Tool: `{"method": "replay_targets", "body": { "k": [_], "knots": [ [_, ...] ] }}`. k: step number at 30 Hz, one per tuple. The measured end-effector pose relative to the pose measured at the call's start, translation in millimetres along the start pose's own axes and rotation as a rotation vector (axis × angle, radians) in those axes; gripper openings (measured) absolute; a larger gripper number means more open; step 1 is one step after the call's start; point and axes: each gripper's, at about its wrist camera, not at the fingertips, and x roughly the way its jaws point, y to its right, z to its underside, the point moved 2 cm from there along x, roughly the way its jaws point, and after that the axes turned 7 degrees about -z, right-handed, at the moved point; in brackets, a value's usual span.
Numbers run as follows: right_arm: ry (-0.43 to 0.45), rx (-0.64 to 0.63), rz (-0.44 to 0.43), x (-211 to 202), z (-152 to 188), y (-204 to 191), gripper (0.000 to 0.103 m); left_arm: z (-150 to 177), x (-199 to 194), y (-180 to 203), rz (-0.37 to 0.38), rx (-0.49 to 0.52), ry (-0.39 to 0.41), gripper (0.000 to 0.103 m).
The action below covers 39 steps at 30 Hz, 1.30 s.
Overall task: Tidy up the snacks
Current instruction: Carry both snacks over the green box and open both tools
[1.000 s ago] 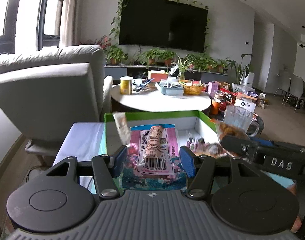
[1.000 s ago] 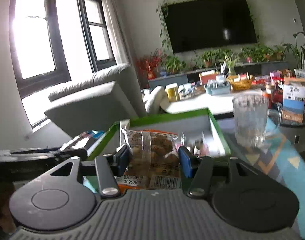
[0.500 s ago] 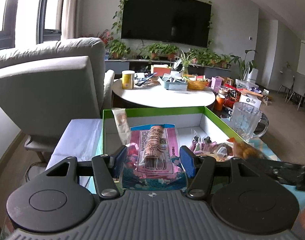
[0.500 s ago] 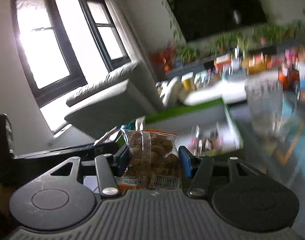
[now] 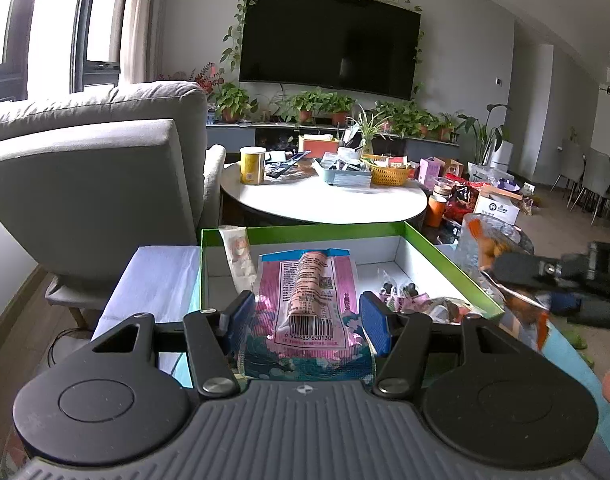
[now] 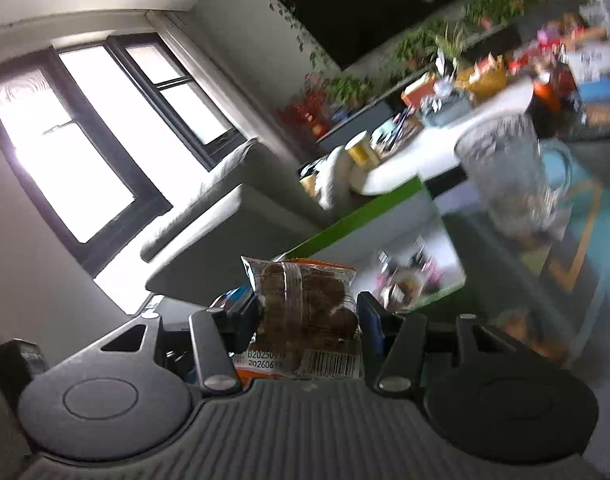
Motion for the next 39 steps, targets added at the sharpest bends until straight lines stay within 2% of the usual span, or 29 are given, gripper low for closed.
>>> {"method": "replay_targets", "body": {
  "k": [10, 15, 19, 27, 34, 39],
  "knots": [
    [0.018, -0.140, 0.119, 58, -16, 19, 0.045, -19, 51, 3, -0.015, 0.010, -0.005, 0.055],
    [-0.006, -0.256, 0.225, 81, -9, 24, 0.045, -13, 73, 7, -0.012, 0.016, -0.052, 0.055],
    [-0.026, -0.282, 0.259, 88, -1, 29, 0.045, -4, 82, 11, -0.007, 0.046, -0.096, 0.055],
    [-0.016, -0.274, 0.279, 79, -1, 29, 0.046, -6, 68, 9, -0.021, 0.047, -0.084, 0.055],
    [0.001, -0.295, 0.278, 61, -1, 16, 0.046, -8, 36, 0, -0.041, 0.014, -0.058, 0.055],
    [-0.003, -0.302, 0.275, 44, 6, 9, 0.046, 9, 3, -9, -0.055, -0.011, -0.077, 0.059]
  ]
}}
